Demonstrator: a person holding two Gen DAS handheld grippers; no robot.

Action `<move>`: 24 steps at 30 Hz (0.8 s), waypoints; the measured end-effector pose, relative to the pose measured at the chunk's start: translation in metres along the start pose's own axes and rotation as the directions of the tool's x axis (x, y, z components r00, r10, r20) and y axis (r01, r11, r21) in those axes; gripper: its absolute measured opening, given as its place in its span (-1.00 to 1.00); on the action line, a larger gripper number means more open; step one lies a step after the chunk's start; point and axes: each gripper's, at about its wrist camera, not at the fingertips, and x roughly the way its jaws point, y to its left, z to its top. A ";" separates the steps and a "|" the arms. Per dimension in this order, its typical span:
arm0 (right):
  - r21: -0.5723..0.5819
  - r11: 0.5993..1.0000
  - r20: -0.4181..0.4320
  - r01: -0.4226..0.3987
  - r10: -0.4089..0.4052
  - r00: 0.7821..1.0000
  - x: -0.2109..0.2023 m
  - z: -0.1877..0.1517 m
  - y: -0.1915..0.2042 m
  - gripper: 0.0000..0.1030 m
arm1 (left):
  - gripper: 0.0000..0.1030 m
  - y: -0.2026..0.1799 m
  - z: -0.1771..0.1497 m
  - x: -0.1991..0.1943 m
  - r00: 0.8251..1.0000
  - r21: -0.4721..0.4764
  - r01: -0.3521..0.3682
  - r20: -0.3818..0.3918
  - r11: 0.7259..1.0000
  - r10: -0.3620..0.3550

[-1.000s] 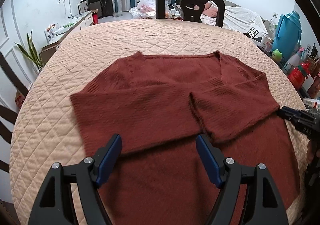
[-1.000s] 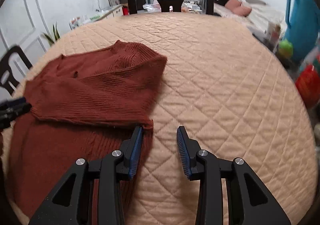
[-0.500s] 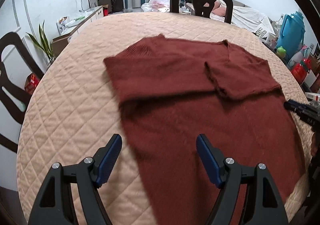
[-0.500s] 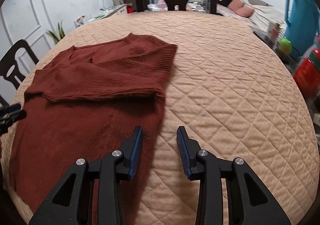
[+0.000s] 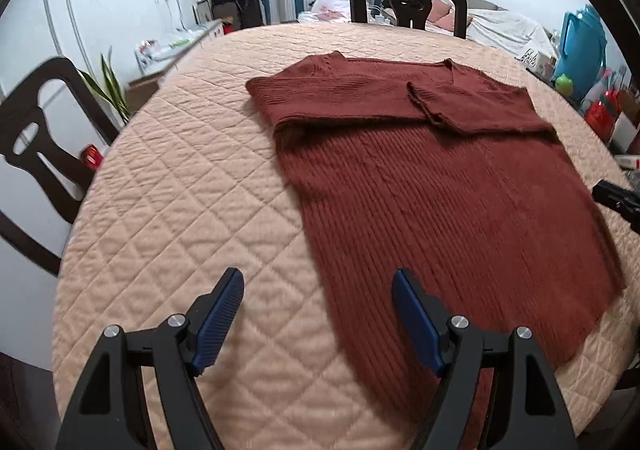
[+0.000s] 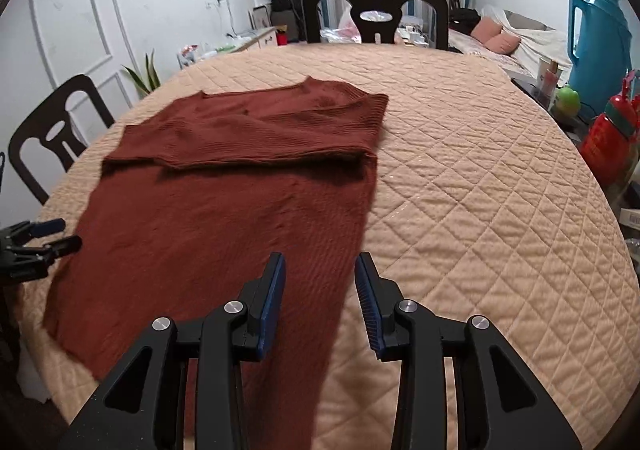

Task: Fold small clothes
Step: 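Release the folded edge and withdraw the right gripper from the sweater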

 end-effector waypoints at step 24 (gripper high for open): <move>-0.033 0.999 -0.023 0.044 -0.044 0.999 -0.020 -0.050 0.017 0.46 | 0.54 -0.009 -0.044 -0.024 0.998 -0.010 0.065 -0.011 0.998 -0.065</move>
